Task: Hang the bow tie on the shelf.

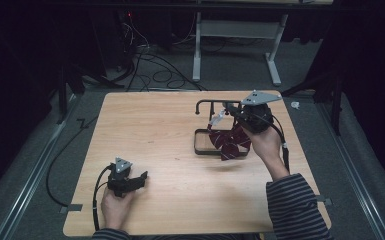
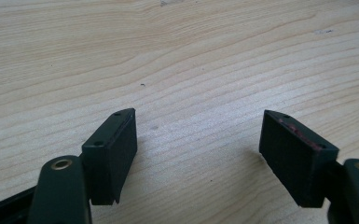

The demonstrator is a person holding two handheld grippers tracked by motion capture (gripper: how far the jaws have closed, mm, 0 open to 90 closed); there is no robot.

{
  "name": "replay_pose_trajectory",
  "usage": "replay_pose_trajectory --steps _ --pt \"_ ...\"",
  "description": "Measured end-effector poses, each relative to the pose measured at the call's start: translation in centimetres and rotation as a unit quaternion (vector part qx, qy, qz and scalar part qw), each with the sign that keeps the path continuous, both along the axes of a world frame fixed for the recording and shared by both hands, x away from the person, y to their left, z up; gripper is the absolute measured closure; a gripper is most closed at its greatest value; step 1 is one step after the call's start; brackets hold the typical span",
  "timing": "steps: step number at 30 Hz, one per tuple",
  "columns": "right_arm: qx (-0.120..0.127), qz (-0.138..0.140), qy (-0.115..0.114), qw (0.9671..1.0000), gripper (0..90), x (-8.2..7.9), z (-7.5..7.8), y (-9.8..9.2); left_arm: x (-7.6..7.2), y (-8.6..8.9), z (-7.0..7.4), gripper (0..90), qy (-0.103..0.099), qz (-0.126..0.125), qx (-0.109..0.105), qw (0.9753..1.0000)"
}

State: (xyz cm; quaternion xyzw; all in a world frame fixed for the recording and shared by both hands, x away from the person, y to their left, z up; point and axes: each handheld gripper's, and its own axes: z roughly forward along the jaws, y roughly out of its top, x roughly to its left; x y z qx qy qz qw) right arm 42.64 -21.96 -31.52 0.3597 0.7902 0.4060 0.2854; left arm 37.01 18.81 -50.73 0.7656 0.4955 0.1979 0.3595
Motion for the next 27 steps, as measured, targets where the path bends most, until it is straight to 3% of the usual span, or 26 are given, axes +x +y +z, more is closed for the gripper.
replay_pose_trajectory --steps 27 --pt "-0.010 -0.022 0.007 0.9997 90.0 2.8 -0.5 0.4 0.0 0.0 0.0 28.5 0.000 0.001 -0.002 1.0000"
